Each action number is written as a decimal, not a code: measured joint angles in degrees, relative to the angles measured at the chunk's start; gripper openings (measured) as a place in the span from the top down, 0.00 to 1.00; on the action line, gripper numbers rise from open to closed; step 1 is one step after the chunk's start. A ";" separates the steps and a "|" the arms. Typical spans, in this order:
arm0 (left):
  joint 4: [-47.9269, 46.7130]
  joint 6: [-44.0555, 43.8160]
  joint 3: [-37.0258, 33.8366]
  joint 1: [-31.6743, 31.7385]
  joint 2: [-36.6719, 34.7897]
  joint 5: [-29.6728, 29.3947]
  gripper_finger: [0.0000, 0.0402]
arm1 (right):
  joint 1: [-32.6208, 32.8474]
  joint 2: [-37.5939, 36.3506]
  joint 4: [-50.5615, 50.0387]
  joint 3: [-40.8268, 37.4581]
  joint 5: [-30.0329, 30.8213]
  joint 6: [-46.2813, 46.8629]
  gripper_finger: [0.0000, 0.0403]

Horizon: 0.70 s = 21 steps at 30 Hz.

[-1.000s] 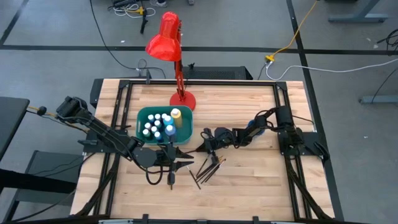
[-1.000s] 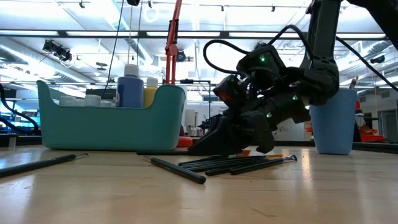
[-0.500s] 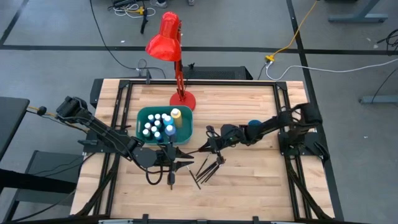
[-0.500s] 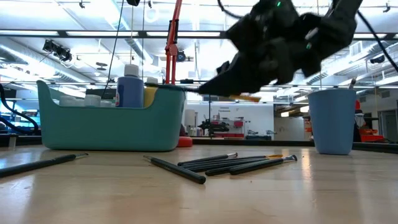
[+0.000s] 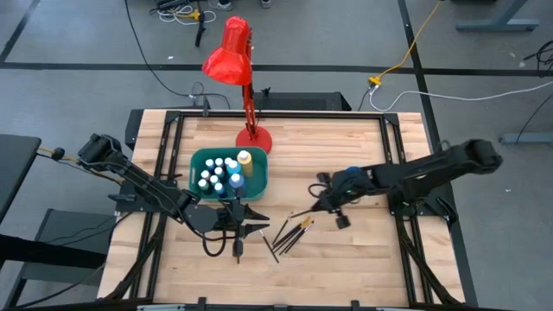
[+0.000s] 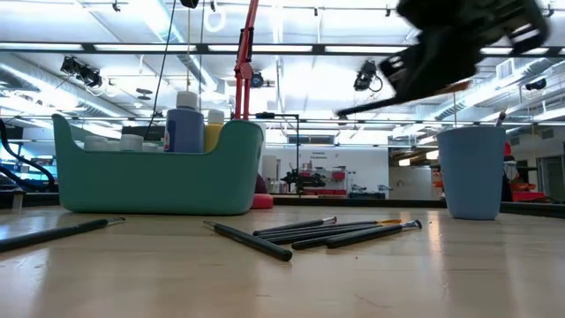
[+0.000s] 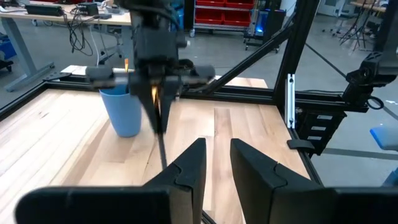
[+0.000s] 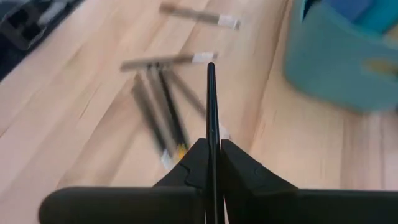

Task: Pick & Place Paint Supplies
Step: Put the black gold paint brush into the blue cup

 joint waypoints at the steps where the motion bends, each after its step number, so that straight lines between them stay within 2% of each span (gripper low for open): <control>1: 0.03 -0.01 0.00 0.01 0.00 0.00 0.80 | 0.29 -2.10 -2.88 0.00 0.58 -0.06 0.93; 5: 0.28 -0.02 0.00 0.00 0.00 0.00 0.80 | 1.26 -10.05 -14.60 0.82 7.67 0.01 0.93; 10: 0.47 -0.02 0.00 0.00 0.00 -0.01 0.80 | 1.26 -14.84 -38.59 10.18 17.65 4.41 0.93; 16: 0.45 0.00 0.00 0.02 0.00 -0.61 0.80 | 1.12 -14.25 -61.24 21.35 18.47 12.76 0.93; 21: 0.45 -0.01 0.00 -0.01 0.00 -0.66 0.80 | 1.10 -13.65 -71.88 24.97 20.87 19.03 0.93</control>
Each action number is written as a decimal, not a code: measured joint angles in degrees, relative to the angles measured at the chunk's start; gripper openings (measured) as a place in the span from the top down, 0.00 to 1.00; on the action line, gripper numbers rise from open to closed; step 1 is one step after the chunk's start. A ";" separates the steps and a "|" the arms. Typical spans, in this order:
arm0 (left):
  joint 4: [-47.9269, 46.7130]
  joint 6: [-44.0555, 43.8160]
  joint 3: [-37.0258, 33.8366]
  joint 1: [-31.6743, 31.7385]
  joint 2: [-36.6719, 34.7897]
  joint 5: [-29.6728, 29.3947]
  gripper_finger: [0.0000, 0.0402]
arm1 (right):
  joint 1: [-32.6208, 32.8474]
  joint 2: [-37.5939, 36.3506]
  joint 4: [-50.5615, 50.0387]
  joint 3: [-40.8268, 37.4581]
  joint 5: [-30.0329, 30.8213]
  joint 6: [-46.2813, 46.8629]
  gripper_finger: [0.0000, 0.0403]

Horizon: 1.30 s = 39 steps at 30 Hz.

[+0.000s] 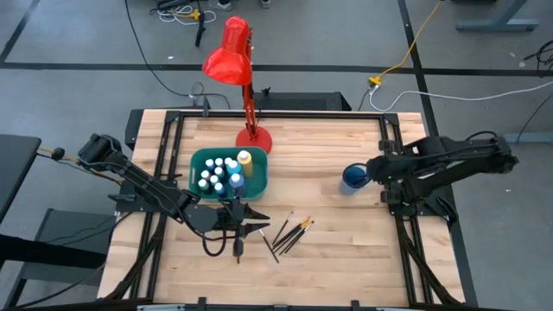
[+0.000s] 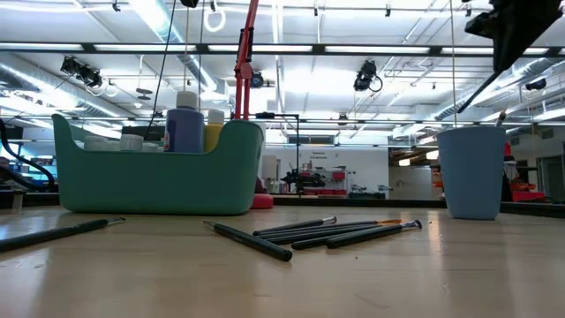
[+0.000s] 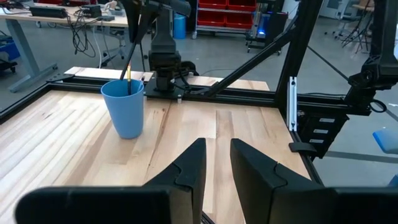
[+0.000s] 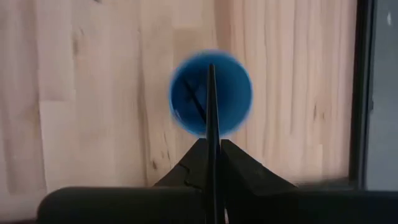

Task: Pick & Place Paint Supplies
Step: Put the black gold paint brush into the blue cup

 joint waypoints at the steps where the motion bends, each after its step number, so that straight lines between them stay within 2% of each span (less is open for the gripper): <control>1: -0.02 -0.01 0.00 0.02 0.00 -0.01 0.80 | 0.02 0.00 -0.47 0.01 0.00 0.45 0.93; 7: -0.02 -0.01 0.00 0.02 0.00 -0.02 0.80 | 0.01 0.46 2.57 -3.13 -0.12 0.80 0.93; 13: 0.34 -0.01 0.00 0.02 0.00 -0.01 0.80 | 0.00 3.52 7.19 -8.29 -1.03 -3.51 0.93; 19: 0.69 -0.01 0.00 0.02 0.00 -0.02 0.80 | 0.00 8.81 9.38 -10.26 2.25 -9.50 0.92; 26: 0.90 -0.01 0.00 0.02 0.00 -0.02 0.80 | -0.68 15.04 13.97 -10.31 2.96 -17.38 0.87; 34: 0.87 -0.01 0.00 0.02 0.00 0.00 0.80 | -1.20 18.86 14.49 -10.31 9.26 -17.74 0.81; 39: 0.85 0.06 0.00 0.01 0.00 0.08 0.80 | -1.18 18.61 14.96 -10.31 9.51 -17.71 0.72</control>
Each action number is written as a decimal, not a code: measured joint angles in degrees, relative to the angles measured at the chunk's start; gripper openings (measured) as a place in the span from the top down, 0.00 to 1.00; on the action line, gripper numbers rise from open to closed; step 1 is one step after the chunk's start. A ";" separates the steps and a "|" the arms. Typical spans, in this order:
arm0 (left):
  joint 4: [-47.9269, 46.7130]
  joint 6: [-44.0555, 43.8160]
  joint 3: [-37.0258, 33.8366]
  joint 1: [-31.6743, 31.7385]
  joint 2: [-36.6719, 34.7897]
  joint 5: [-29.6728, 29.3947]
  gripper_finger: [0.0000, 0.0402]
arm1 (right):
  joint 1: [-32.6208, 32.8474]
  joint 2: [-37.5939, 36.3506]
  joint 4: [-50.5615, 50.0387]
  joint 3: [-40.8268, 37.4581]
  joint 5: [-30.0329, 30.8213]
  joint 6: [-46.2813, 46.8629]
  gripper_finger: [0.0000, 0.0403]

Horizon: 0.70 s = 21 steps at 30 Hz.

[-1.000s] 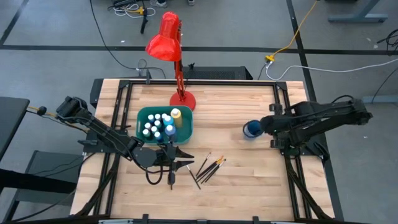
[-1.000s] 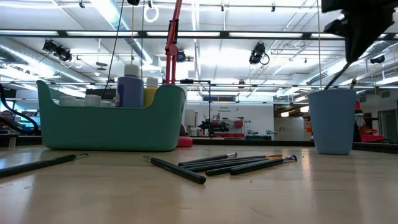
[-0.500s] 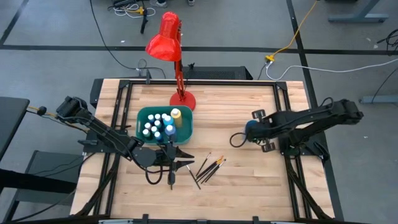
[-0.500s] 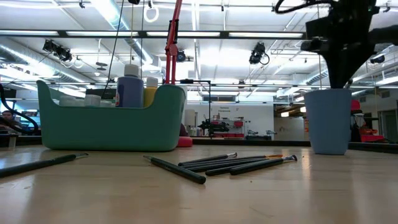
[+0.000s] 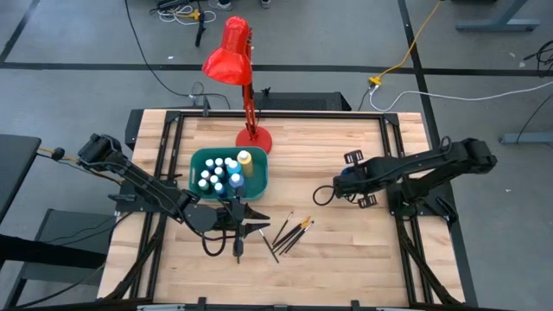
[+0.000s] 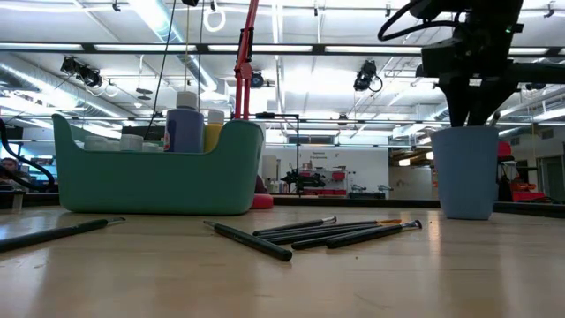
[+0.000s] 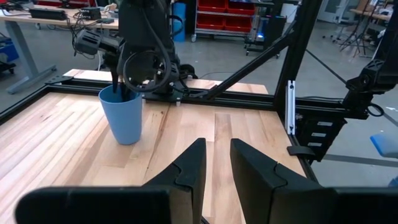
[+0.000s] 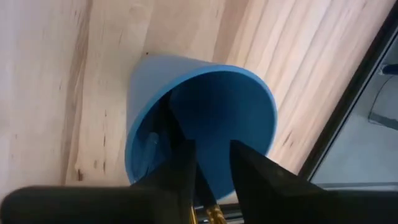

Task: Pick & Place Paint Supplies
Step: Put the black gold paint brush into the blue cup, then put the black silver paint brush into the blue cup

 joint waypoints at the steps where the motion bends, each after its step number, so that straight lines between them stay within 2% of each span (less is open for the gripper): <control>1: 0.00 0.01 0.00 0.01 0.00 0.07 0.80 | 0.00 -0.05 0.01 0.03 0.05 -0.01 0.71; 7: 0.00 0.12 0.00 0.01 0.00 0.06 0.80 | 0.39 -0.04 1.91 2.80 2.89 -1.60 0.62; 13: 0.00 0.15 0.00 0.01 0.00 -1.94 0.80 | 1.80 -0.05 8.40 9.74 4.98 -5.10 0.61; 15: 0.00 0.15 0.00 0.01 0.00 -2.36 0.80 | 1.91 -0.07 13.65 11.20 1.42 -6.47 0.61; 21: -0.04 0.15 0.00 -0.01 0.01 -2.38 0.80 | 1.90 -0.08 37.62 8.77 -17.55 -11.02 0.64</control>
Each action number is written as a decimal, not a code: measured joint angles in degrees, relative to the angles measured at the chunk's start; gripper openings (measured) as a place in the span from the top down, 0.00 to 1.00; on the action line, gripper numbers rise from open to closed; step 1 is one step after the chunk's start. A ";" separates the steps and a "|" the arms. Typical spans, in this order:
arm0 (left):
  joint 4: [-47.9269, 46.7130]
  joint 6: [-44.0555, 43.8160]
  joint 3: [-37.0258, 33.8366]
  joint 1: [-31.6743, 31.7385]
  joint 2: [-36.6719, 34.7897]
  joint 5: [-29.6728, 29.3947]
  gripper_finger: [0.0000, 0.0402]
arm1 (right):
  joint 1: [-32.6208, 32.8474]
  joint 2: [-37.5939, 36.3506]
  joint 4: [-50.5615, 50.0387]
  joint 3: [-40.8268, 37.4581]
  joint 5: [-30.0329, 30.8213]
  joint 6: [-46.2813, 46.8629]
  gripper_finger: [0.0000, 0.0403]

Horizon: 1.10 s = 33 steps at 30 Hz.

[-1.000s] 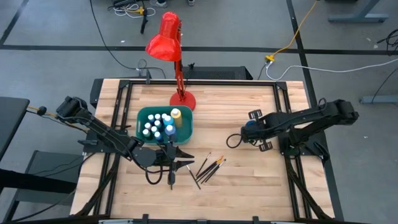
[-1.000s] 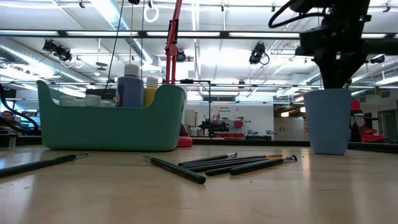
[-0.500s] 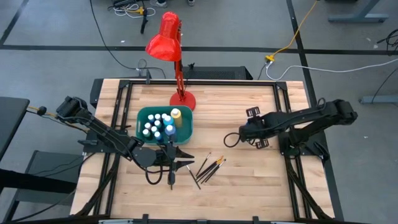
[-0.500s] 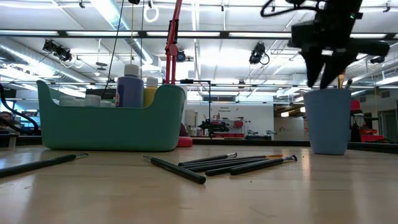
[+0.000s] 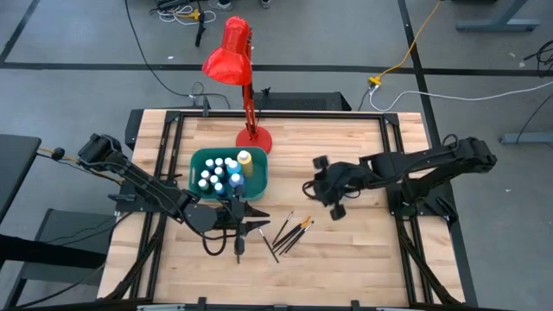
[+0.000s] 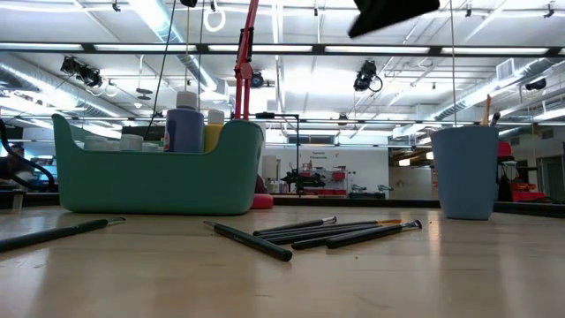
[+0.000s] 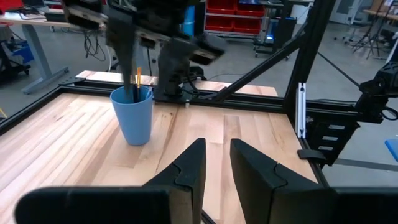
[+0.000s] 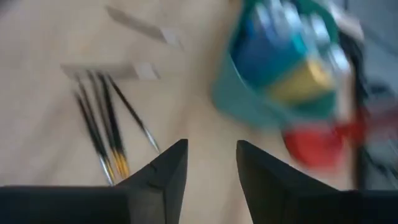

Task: Pick & Place Paint Supplies
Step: Put the black silver paint brush into the blue cup

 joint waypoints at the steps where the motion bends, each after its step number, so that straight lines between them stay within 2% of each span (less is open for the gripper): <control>1: 0.00 0.00 0.00 0.02 -0.01 -0.02 0.80 | 0.00 0.06 3.82 -1.29 -2.58 -0.77 0.64; 8: -0.02 0.00 0.00 0.01 -0.01 2.66 0.80 | 0.00 1.27 30.66 -13.98 -16.25 -3.39 0.65; 13: -0.02 0.00 0.00 0.02 -0.01 2.82 0.80 | 0.00 7.48 50.59 -21.37 -22.30 0.24 0.64; 19: 0.14 0.00 0.00 0.02 0.01 2.46 0.80 | -0.02 18.94 53.19 -18.28 -23.19 2.80 0.64; 25: 0.22 -0.16 0.00 0.02 0.00 2.45 0.80 | -0.22 28.44 53.48 -16.14 -29.47 0.37 0.64; 30: 0.14 0.04 0.00 0.02 0.01 2.47 0.80 | -1.14 32.73 56.43 -15.99 -28.70 0.58 0.64; 33: 0.11 0.82 0.00 0.02 0.00 2.47 0.80 | -2.05 34.48 58.32 -15.99 -24.91 0.24 0.64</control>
